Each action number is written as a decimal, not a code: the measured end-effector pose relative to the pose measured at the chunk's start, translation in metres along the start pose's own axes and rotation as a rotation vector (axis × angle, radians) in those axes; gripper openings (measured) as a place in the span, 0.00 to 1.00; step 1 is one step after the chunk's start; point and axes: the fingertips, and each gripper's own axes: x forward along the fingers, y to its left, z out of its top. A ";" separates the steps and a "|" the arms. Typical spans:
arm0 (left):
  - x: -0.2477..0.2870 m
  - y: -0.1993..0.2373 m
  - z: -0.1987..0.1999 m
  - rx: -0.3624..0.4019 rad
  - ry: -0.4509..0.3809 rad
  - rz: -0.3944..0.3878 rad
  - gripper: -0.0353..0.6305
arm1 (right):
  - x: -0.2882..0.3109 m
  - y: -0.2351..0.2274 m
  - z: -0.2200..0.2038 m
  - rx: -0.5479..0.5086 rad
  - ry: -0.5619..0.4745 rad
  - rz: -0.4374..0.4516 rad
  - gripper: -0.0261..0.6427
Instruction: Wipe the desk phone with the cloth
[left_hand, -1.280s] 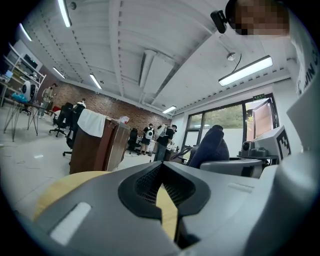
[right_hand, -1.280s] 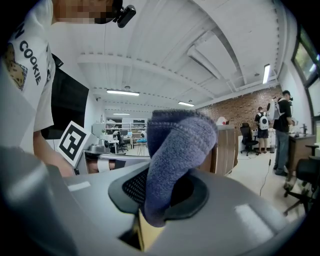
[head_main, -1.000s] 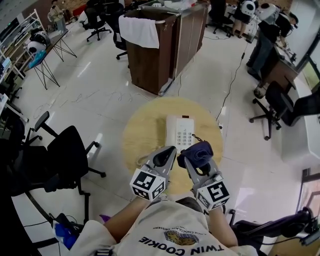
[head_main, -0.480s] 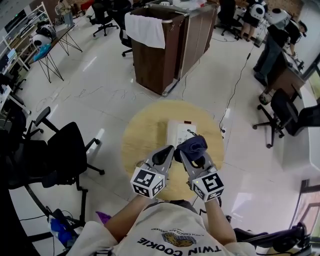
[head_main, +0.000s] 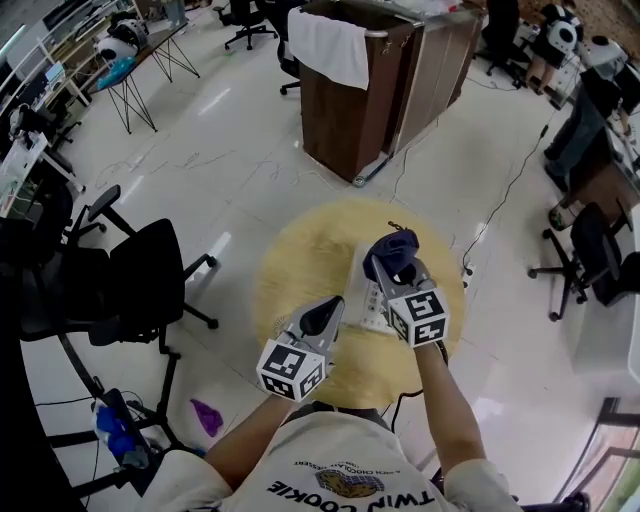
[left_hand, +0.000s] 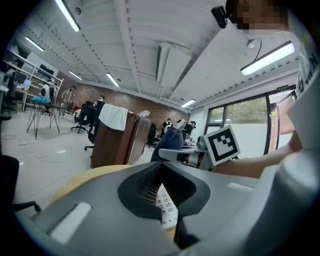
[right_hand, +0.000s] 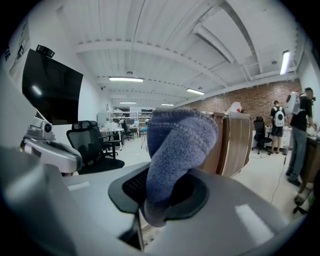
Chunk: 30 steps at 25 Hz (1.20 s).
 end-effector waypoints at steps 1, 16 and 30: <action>0.000 0.004 -0.002 -0.002 0.004 0.013 0.06 | 0.009 -0.004 -0.003 -0.004 0.009 0.006 0.14; 0.011 0.028 -0.033 -0.035 0.038 0.074 0.06 | 0.059 -0.008 -0.041 -0.002 0.078 0.054 0.14; 0.020 0.015 -0.041 -0.042 0.051 0.013 0.06 | -0.007 0.080 -0.094 0.035 0.106 0.119 0.14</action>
